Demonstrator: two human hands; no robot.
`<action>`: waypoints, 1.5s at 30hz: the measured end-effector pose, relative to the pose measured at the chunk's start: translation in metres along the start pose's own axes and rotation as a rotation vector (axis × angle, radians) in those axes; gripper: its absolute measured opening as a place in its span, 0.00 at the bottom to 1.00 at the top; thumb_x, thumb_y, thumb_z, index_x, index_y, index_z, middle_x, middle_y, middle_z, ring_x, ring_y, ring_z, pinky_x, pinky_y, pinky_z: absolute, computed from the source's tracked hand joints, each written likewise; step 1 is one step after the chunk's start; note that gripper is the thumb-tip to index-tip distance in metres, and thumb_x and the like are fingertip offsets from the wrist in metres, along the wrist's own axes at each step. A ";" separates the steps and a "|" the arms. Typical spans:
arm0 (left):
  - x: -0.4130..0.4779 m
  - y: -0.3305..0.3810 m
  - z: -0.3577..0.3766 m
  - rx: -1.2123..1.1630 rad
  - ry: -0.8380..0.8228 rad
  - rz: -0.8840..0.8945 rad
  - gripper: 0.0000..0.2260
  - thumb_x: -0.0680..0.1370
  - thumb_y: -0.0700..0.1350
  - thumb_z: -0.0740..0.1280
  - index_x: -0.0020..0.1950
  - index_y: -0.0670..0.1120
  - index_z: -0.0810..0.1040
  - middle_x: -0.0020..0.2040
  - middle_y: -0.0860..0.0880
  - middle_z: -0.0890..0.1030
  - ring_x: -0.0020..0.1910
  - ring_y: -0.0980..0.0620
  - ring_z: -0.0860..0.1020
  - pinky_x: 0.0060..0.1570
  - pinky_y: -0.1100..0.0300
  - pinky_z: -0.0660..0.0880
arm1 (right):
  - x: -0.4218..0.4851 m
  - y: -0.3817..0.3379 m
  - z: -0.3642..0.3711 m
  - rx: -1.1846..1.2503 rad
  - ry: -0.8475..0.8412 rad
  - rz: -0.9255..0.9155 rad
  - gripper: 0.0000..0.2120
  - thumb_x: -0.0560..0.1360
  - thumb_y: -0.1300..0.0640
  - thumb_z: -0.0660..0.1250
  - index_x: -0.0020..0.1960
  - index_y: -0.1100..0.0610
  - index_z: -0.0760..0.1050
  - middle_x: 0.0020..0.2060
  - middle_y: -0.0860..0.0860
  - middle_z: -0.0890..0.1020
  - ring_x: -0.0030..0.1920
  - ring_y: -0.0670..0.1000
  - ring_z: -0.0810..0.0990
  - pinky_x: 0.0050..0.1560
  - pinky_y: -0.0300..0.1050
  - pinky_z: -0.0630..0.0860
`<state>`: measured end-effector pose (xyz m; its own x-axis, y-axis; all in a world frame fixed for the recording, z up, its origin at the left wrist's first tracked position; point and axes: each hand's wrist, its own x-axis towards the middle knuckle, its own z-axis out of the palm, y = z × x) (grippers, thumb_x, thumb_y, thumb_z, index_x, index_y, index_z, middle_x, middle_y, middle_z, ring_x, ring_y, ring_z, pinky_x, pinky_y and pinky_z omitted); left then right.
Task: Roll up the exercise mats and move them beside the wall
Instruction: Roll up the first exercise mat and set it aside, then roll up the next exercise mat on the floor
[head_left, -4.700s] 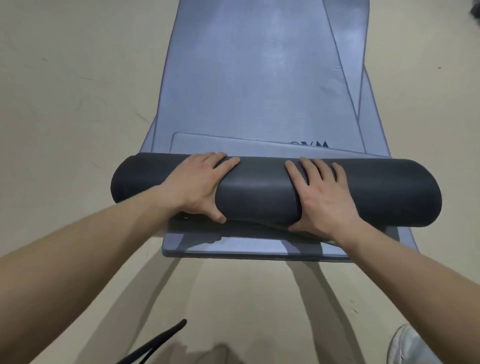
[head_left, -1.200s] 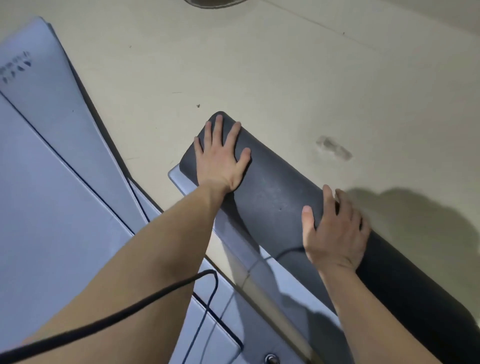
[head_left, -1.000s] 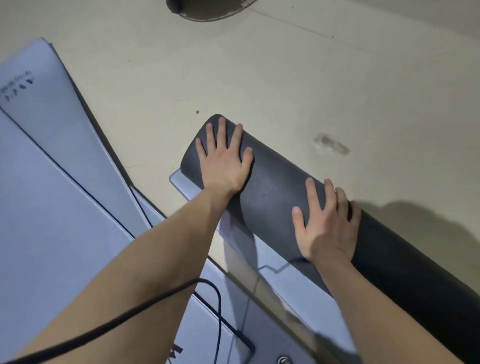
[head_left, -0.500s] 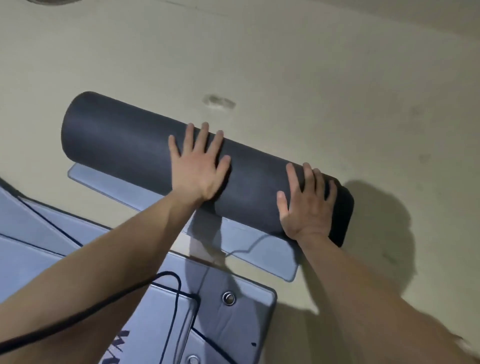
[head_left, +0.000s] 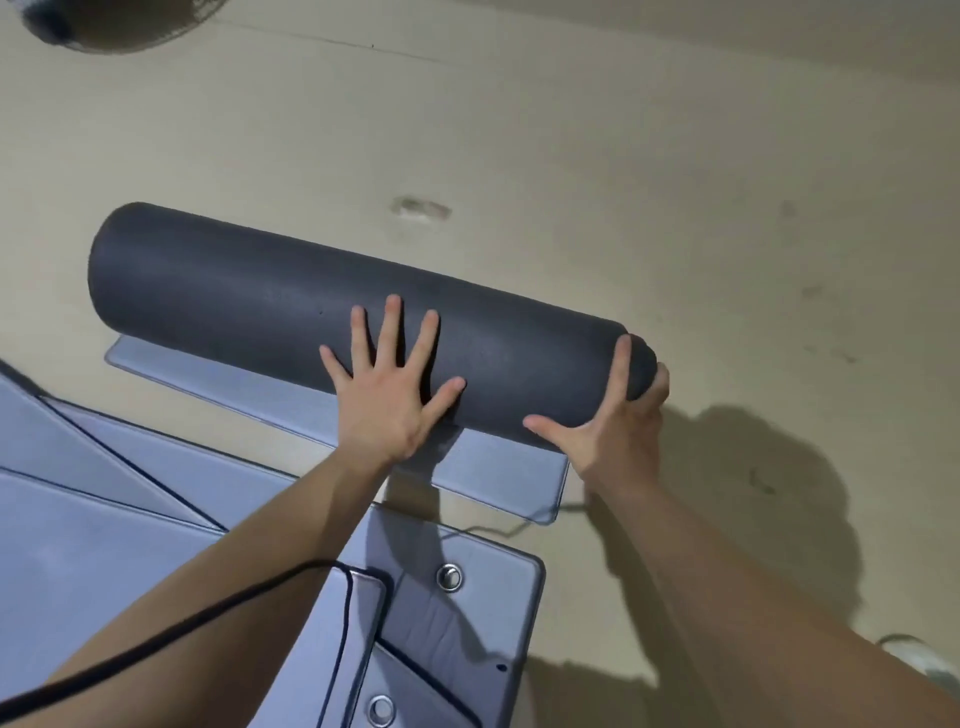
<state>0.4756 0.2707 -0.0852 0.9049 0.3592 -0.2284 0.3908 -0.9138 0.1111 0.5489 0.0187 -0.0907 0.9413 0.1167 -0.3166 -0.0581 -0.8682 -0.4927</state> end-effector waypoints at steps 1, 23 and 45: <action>0.003 -0.008 -0.002 -0.002 -0.030 -0.032 0.36 0.79 0.75 0.46 0.84 0.62 0.43 0.85 0.50 0.40 0.83 0.36 0.38 0.72 0.23 0.46 | 0.006 -0.010 0.005 0.012 0.017 -0.023 0.67 0.53 0.19 0.69 0.80 0.37 0.37 0.78 0.63 0.46 0.78 0.67 0.58 0.74 0.62 0.67; 0.141 -0.066 -0.051 -0.154 -0.023 -0.095 0.37 0.82 0.67 0.57 0.84 0.60 0.41 0.84 0.50 0.34 0.83 0.38 0.37 0.77 0.32 0.54 | 0.104 -0.140 0.027 -0.260 0.086 -0.144 0.51 0.72 0.32 0.70 0.82 0.42 0.41 0.80 0.63 0.45 0.73 0.68 0.60 0.71 0.63 0.67; -0.071 -0.005 0.022 -0.357 -0.287 -0.374 0.21 0.81 0.56 0.67 0.72 0.51 0.74 0.66 0.47 0.74 0.63 0.43 0.77 0.53 0.53 0.72 | -0.055 -0.108 0.056 -0.474 -0.588 -0.584 0.27 0.80 0.58 0.58 0.77 0.43 0.64 0.77 0.51 0.62 0.72 0.59 0.64 0.68 0.55 0.68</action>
<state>0.4059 0.2459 -0.0905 0.6326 0.5335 -0.5614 0.7518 -0.5971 0.2798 0.4853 0.1330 -0.0651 0.4533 0.7055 -0.5448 0.6304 -0.6858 -0.3636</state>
